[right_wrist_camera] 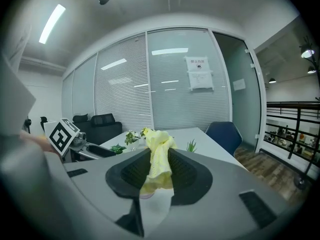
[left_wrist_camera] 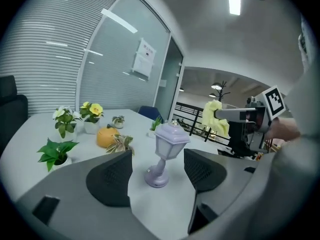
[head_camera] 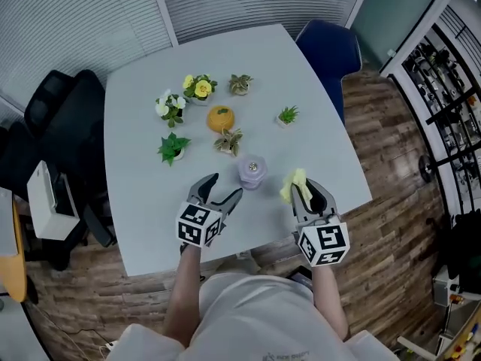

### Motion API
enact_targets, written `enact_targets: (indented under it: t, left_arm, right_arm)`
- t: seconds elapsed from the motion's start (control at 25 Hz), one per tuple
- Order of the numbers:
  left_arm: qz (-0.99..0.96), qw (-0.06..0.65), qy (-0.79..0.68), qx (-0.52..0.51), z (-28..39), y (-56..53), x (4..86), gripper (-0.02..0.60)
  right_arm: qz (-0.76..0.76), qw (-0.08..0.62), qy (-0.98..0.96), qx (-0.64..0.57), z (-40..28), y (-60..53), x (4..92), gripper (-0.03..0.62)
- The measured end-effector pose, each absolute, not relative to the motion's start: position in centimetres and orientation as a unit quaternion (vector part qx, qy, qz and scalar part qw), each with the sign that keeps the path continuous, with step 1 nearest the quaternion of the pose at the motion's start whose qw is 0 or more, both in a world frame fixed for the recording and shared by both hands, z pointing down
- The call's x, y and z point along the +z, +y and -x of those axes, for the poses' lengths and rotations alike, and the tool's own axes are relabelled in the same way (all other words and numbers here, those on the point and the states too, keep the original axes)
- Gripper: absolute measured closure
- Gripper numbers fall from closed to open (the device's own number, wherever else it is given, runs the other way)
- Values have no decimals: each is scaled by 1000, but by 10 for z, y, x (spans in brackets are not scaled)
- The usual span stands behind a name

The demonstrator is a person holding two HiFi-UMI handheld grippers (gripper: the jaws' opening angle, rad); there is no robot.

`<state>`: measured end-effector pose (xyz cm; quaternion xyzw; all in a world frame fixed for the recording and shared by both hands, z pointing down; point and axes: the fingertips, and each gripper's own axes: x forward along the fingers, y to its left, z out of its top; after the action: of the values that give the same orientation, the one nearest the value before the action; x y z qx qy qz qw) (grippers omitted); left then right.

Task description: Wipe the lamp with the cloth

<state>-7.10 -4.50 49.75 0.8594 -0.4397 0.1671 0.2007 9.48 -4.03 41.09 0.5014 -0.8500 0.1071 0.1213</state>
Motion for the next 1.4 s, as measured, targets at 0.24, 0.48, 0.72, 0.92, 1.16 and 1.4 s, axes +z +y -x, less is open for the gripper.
enact_targets:
  t: [0.24, 0.48, 0.72, 0.92, 1.16, 1.4]
  left_arm:
    - [-881, 207, -381, 190, 70, -52, 523, 273]
    - [-889, 207, -355, 201, 71, -52, 535, 273]
    - [-899, 196, -328, 215, 68, -53, 542, 273]
    - [-911, 183, -286, 235, 61, -55, 550, 273]
    - [-912, 182, -255, 264, 56, -59, 572, 273]
    - [-915, 175, -223, 287, 49, -59, 593, 270]
  right_arm:
    - [-499, 135, -850, 103, -83, -49, 412, 480]
    - [-496, 134, -852, 100, -79, -52, 410, 480]
    - [-489, 132, -856, 102, -71, -58, 410, 480]
    - [-480, 134, -861, 104, -66, -69, 412, 480]
    - [-473, 135, -864, 106, -65, -82, 414, 480]
    - [-461, 139, -870, 104, -65, -83, 414, 480]
